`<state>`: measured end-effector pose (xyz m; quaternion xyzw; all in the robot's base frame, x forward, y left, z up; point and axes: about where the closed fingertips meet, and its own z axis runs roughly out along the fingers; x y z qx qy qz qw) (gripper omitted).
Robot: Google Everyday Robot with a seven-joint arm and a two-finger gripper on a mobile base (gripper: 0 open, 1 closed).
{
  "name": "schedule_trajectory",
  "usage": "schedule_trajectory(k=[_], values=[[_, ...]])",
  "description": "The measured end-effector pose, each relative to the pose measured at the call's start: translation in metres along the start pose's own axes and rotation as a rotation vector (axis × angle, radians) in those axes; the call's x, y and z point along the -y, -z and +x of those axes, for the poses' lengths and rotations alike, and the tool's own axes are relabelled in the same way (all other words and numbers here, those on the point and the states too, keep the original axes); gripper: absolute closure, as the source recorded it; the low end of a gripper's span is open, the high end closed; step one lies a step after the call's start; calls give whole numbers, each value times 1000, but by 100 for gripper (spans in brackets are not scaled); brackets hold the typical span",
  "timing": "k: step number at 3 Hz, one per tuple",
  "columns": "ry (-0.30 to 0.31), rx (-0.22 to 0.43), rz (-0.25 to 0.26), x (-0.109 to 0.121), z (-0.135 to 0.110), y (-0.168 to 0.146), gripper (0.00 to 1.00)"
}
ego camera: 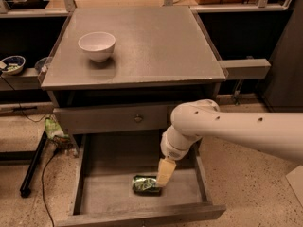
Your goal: Pick green can from middle drawer and place on counter
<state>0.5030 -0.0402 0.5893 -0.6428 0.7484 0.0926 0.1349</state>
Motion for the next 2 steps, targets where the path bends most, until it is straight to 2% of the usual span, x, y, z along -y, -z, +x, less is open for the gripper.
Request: schedule_trajectory(k=[1, 2], values=[[-51, 49, -9, 11, 4, -11, 0], [-51, 49, -9, 11, 4, -11, 0]])
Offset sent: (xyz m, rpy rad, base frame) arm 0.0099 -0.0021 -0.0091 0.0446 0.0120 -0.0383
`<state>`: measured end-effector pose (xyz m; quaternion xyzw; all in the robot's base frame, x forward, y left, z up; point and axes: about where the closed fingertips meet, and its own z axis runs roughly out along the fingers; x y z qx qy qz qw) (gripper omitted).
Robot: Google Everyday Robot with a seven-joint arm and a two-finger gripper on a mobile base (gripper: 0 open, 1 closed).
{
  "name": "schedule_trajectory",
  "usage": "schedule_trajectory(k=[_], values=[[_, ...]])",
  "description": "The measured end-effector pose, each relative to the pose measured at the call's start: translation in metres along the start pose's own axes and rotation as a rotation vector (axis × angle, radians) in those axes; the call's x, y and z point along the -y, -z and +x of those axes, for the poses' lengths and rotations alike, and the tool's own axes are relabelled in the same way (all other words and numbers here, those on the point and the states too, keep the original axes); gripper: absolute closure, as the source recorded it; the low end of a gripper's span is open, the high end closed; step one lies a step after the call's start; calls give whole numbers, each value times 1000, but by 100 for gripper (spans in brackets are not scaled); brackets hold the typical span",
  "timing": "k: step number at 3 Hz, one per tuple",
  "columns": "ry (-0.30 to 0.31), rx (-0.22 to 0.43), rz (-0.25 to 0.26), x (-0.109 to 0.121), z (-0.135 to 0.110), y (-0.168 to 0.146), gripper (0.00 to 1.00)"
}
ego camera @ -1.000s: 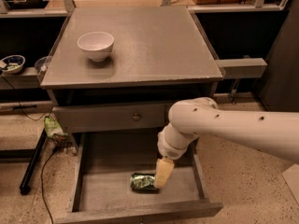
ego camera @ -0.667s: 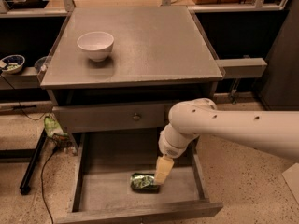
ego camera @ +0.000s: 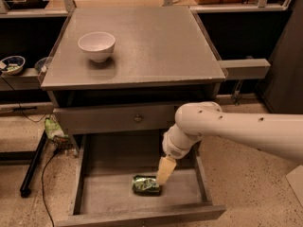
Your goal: Pick green can from middle drawer and place on counter
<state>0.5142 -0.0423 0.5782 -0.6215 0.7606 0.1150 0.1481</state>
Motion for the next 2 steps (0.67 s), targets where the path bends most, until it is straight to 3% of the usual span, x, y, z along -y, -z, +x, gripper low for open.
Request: schedule_trajectory(k=[1, 2], values=[[-14, -8, -8, 6, 6, -24, 0], [-44, -56, -32, 20, 20, -65, 0]])
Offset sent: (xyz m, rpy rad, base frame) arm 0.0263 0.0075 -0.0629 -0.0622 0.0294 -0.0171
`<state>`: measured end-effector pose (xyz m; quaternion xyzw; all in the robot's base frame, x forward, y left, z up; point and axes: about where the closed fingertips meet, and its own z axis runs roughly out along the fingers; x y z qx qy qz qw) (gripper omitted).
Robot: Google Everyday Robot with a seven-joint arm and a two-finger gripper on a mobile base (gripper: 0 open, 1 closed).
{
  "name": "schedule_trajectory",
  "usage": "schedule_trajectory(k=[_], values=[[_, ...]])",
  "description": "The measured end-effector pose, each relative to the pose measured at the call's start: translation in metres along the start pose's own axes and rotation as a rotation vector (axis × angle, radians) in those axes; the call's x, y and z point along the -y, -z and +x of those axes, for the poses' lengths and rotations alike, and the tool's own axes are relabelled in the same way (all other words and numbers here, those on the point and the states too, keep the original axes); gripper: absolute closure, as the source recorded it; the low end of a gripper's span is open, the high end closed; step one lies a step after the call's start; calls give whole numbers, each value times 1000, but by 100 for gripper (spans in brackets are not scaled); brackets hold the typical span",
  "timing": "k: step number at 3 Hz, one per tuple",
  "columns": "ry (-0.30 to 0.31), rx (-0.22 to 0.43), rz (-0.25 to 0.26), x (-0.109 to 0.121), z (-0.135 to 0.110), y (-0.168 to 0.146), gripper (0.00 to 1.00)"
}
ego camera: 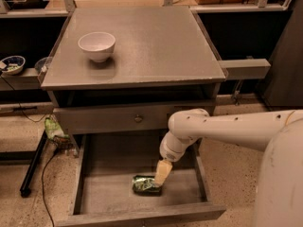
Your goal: Pick green can from middle drawer and place on counter
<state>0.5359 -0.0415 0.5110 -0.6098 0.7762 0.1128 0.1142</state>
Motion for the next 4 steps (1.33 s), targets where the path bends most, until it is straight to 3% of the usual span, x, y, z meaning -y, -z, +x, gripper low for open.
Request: schedule_trajectory(k=[1, 3, 4], values=[[0, 0, -4, -1, 1, -2, 0], [-26, 2, -89, -22, 16, -49, 0], [-26, 10, -92, -23, 16, -52, 0]])
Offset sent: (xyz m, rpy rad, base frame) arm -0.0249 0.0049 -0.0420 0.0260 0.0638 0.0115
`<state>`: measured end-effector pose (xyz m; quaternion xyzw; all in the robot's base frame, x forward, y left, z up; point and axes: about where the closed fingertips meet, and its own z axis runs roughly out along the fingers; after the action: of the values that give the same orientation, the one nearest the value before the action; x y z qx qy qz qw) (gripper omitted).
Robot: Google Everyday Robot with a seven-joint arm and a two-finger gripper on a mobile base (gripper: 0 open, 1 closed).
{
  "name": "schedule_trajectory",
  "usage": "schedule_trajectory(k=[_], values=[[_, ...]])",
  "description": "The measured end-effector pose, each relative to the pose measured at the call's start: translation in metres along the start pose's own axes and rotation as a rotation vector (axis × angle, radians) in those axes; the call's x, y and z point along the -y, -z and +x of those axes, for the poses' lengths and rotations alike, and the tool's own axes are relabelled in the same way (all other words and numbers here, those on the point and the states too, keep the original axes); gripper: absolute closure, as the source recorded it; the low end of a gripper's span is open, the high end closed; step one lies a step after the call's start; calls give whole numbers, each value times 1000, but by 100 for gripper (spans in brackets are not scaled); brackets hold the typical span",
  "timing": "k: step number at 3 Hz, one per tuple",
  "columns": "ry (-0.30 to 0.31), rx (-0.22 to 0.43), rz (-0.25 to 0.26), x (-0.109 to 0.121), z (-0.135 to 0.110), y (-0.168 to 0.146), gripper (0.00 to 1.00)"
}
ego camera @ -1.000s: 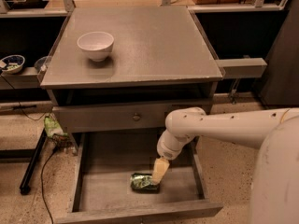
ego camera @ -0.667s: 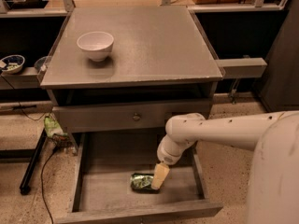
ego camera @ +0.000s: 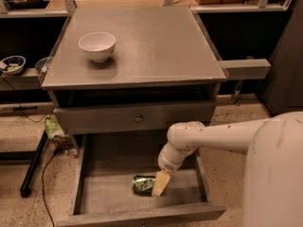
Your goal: Pick green can from middle drawer and place on counter
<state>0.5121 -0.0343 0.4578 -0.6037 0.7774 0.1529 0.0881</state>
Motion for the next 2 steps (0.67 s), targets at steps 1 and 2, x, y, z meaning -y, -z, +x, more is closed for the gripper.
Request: schedule_trajectory(k=[1, 2], values=[[3, 38, -21, -2, -2, -16, 0], [28, 72, -52, -9, -16, -33, 0]])
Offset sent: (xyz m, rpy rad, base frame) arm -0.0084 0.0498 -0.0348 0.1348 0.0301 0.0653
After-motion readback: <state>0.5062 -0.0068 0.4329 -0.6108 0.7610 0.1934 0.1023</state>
